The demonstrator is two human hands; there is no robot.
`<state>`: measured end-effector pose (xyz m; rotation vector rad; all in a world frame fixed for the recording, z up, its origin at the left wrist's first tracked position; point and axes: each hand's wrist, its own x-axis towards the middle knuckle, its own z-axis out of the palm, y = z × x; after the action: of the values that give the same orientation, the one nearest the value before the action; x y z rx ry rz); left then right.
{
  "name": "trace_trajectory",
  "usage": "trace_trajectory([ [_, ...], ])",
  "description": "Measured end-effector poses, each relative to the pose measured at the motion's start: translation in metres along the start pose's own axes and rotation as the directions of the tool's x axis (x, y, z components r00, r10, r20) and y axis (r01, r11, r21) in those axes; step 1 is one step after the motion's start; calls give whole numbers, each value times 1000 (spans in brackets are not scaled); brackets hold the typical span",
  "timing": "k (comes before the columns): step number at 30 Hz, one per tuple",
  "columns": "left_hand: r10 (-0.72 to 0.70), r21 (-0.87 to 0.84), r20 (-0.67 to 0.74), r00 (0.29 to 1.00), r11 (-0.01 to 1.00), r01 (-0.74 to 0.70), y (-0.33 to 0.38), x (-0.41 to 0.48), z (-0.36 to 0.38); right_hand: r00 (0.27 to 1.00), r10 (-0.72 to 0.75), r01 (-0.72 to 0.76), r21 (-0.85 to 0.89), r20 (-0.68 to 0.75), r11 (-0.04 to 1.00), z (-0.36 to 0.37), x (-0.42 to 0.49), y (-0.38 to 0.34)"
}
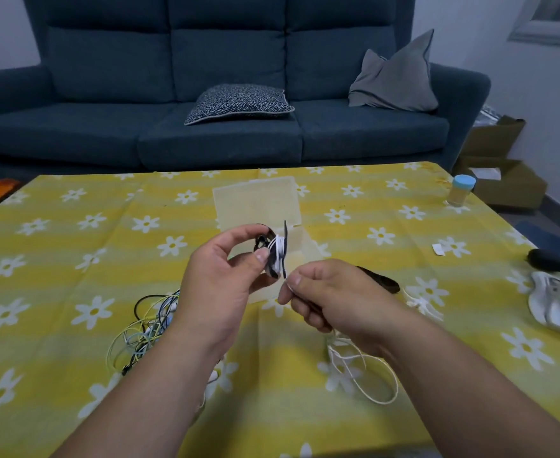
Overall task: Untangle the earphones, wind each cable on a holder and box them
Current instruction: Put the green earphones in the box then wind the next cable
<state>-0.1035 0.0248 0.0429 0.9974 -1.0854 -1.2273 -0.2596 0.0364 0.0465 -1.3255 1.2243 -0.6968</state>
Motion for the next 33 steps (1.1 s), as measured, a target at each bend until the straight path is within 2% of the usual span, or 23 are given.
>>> trace_trajectory([
  [4, 32, 50, -28, 999, 998, -31, -3, -1, 0, 998, -10, 15, -70, 66, 997, 5, -5, -4],
  [8, 98, 144, -26, 995, 985, -93, -3, -1, -3, 995, -39, 42, -29, 97, 999, 3, -10, -11],
  [11, 186, 340, 29, 982, 922, -185, -2, 0, -4, 994, -98, 97, 28, 40, 995, -2, -14, -17],
  [13, 198, 385, 106, 975, 895, -224, -2, 0, -4, 991, -130, 132, 59, -34, 989, -8, -14, -21],
  [19, 82, 358, 264, 961, 917, -176, 1, -4, -1, 964, -120, 123, -2, -235, 992, -30, -10, -19],
  [25, -5, 432, 333, 943, 889, -148, 1, -4, -5, 939, -168, 121, -169, -301, 978, -42, -9, -14],
  [28, -61, 339, 377, 924, 938, -76, 3, -6, -5, 921, -182, 126, -180, -343, 976, -44, -9, -14],
  [33, -131, 132, 405, 905, 988, 84, 7, -6, -7, 945, -95, 84, -48, -312, 995, -40, -3, -9],
])
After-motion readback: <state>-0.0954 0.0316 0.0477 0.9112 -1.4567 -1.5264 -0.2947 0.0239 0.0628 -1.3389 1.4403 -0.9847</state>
